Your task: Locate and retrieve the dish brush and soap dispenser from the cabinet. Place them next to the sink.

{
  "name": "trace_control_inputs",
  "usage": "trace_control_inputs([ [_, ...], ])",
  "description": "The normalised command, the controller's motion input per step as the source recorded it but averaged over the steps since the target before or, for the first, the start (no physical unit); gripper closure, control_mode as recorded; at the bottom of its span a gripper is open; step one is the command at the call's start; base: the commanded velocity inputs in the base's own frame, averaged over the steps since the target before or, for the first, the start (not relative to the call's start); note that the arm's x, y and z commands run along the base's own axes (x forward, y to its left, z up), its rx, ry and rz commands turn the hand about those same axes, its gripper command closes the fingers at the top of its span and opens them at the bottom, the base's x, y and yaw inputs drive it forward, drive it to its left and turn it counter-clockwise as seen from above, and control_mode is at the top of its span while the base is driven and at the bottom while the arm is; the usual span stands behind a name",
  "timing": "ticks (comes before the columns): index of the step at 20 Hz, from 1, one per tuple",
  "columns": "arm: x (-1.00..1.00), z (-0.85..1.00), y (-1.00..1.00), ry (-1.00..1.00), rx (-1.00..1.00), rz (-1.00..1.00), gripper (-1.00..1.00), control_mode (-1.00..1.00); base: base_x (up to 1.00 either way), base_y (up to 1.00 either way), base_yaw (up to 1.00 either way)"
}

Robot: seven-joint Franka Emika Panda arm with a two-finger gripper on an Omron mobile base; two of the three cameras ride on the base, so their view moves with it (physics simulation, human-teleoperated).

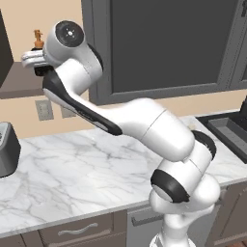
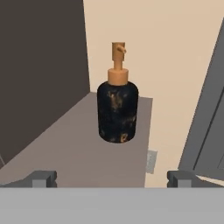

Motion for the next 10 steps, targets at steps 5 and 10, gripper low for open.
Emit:
trace_control_inputs([
  [5, 0.05, -0.08, -0.12, -0.06, 0.00, 0.08, -1.00, -1.00, 0.00, 0.00, 0.00],
  [10, -0.01, -0.11, -0.22, 0.00, 0.00, 0.06, -1.00, -1.00, 0.00, 0.00, 0.00],
])
